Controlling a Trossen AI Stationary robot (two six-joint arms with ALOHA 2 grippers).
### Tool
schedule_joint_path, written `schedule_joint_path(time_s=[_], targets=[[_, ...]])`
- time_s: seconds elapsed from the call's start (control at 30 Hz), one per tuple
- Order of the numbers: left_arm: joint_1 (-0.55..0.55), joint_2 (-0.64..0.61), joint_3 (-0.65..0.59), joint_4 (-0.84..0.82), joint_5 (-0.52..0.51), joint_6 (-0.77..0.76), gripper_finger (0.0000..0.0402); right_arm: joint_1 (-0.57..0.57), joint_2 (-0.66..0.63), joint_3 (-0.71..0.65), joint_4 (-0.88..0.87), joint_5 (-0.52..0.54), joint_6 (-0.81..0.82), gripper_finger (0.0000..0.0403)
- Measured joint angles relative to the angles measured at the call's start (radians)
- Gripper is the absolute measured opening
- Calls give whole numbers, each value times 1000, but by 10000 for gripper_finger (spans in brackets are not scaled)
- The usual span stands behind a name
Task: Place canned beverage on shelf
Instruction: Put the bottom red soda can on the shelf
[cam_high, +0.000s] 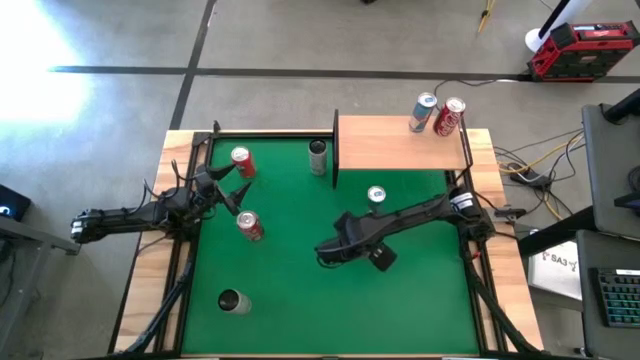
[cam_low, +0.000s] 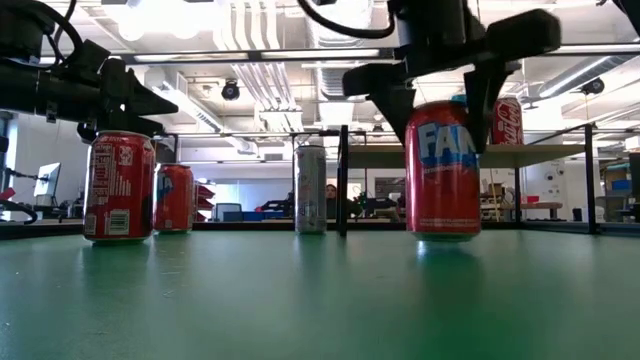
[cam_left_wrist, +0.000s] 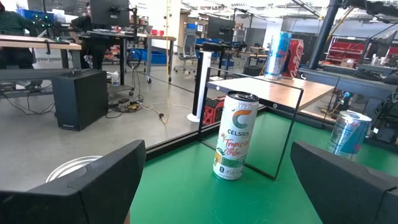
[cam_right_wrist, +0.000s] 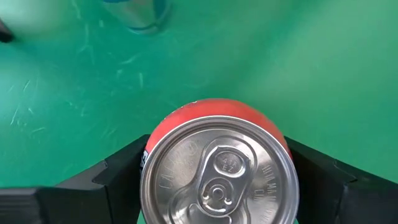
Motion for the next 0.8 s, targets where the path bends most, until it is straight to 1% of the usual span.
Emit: schedule_joint_path(time_s=[0.33,0.6,0.8], targets=[[0,0,0,0,0,0,386,47,0,-2,10,-5,252,289],[0,0,0,0,0,0,386,45,-4,-42,50,-49,274,289],[0,0,0,0,0,0,386,45,-5,-46,52,-52,293,289]])
